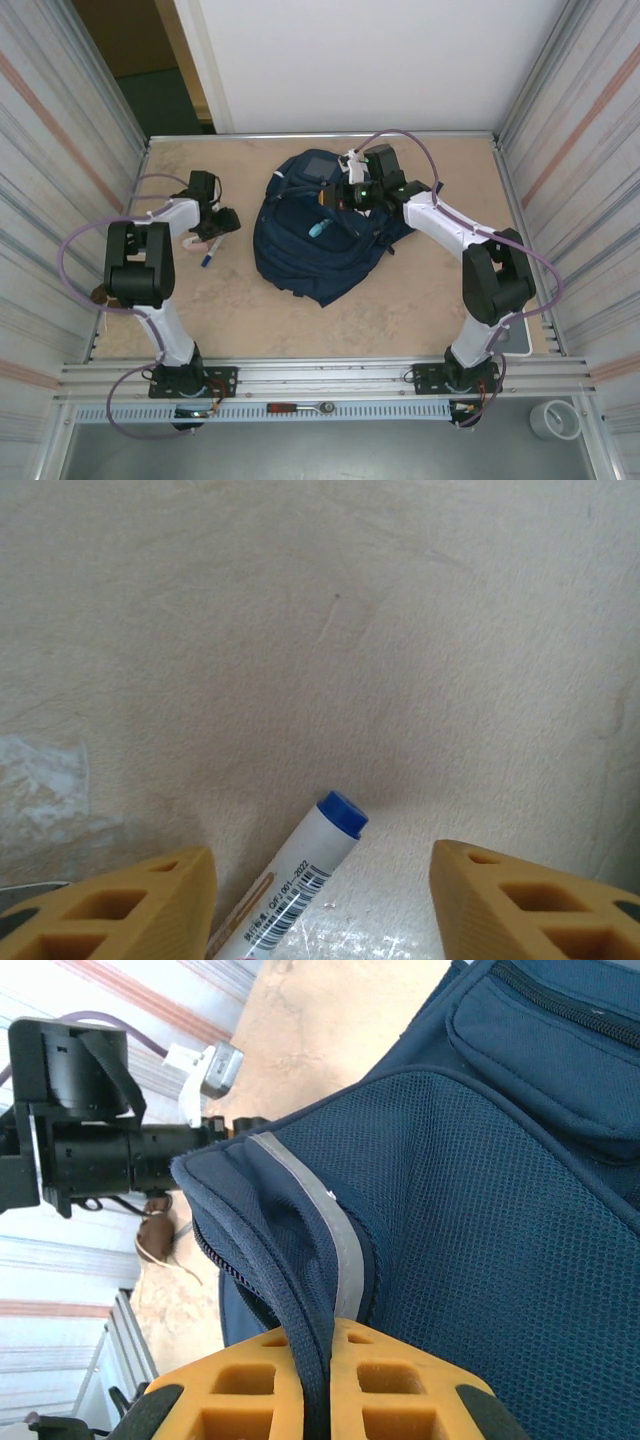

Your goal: Pack the student bag

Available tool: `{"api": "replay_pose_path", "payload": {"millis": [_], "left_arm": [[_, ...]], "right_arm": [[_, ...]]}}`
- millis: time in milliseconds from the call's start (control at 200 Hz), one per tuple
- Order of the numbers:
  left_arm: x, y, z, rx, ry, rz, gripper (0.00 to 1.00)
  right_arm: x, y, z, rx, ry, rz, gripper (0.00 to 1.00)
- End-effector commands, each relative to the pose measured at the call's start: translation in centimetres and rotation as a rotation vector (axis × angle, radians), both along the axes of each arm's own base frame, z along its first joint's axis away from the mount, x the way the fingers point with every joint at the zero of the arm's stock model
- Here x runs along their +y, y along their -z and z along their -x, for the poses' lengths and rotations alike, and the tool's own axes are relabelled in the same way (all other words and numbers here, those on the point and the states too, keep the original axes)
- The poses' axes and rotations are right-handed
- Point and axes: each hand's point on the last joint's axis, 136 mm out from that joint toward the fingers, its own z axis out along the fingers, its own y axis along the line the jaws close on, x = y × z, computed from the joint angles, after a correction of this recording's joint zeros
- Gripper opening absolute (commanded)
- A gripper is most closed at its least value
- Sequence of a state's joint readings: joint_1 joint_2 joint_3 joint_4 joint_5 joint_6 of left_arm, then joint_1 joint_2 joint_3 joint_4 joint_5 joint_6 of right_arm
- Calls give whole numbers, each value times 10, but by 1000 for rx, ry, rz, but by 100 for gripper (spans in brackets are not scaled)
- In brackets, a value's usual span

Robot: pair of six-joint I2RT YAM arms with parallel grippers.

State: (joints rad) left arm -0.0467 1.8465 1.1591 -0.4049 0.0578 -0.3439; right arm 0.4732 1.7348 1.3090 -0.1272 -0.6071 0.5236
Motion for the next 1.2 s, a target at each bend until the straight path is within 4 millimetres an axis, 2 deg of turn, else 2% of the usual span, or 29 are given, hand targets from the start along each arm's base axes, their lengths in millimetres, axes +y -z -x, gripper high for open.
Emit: {"api": "replay_pose_path", "payload": {"millis": [0, 481, 676, 812, 977, 1197], "left_arm": [[-6, 4, 4, 46, 34, 34, 54], [-30, 22, 24, 118, 115, 53, 22], [-34, 14, 26, 83, 129, 45, 9], [-43, -21, 28, -28, 116, 118, 7], [-67, -100, 38, -241, 126, 291, 6], [-103, -187, 49, -499, 148, 411, 6]], "right_arm": [[-9, -22, -1, -27, 18, -43, 1], [-6, -19, -1, -11, 8, -59, 1], [-6, -19, 0, -9, 8, -58, 2], [-6, -18, 0, -6, 7, -55, 2], [-7, -20, 0, -11, 9, -52, 2], [-5, -17, -2, -5, 9, -55, 2]]}}
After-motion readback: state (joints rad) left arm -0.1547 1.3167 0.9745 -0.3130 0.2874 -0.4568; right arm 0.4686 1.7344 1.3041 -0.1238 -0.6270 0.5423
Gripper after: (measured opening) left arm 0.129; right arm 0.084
